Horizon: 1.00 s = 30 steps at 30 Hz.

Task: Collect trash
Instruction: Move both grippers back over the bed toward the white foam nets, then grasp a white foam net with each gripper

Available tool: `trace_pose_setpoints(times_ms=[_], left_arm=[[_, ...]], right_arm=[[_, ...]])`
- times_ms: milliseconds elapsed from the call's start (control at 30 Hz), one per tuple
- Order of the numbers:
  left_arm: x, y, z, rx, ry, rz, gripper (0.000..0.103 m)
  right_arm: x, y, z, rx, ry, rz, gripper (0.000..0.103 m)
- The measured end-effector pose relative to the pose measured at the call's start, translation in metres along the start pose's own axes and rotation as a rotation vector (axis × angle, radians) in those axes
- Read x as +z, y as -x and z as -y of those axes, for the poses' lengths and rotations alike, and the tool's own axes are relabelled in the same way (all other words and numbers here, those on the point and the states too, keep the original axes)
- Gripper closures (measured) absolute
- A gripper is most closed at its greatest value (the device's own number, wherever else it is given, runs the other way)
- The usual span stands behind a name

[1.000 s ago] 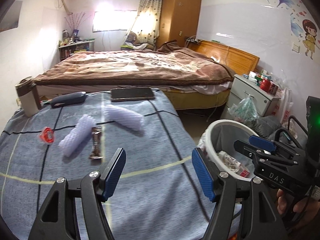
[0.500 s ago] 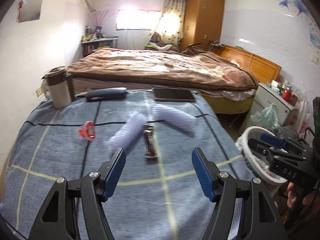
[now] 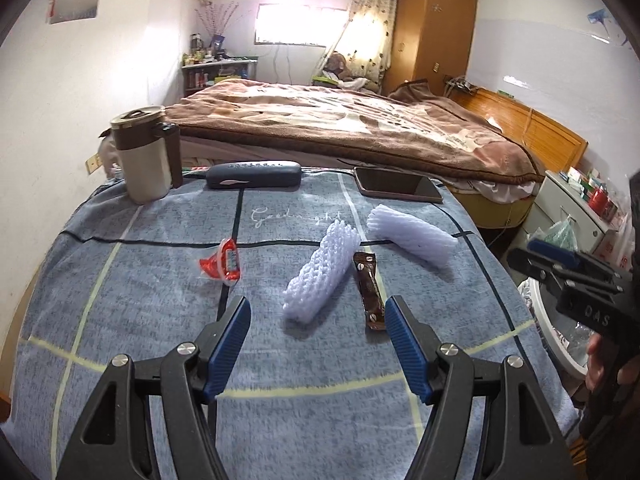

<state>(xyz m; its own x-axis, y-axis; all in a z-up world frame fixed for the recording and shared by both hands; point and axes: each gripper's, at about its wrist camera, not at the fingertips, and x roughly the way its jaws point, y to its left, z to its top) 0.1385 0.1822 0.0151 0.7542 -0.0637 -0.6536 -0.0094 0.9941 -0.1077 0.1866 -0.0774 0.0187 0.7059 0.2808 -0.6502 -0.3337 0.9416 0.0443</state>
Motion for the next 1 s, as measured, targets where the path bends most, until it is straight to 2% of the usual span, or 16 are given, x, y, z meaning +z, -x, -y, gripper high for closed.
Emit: trace_pose_setpoints(times_ms=[533, 1000], left_arm=[[0.016, -0.081, -0.003, 0.013, -0.062, -0.126, 0.031], [0.02, -0.111, -0.001, 0.007, -0.063, -0.165, 0.031]], right_arm=[[0.021, -0.077, -0.001, 0.008, 0.091, -0.103, 0.05], [0.024, -0.108, 0.001, 0.025, 0.127, -0.175, 0.05]])
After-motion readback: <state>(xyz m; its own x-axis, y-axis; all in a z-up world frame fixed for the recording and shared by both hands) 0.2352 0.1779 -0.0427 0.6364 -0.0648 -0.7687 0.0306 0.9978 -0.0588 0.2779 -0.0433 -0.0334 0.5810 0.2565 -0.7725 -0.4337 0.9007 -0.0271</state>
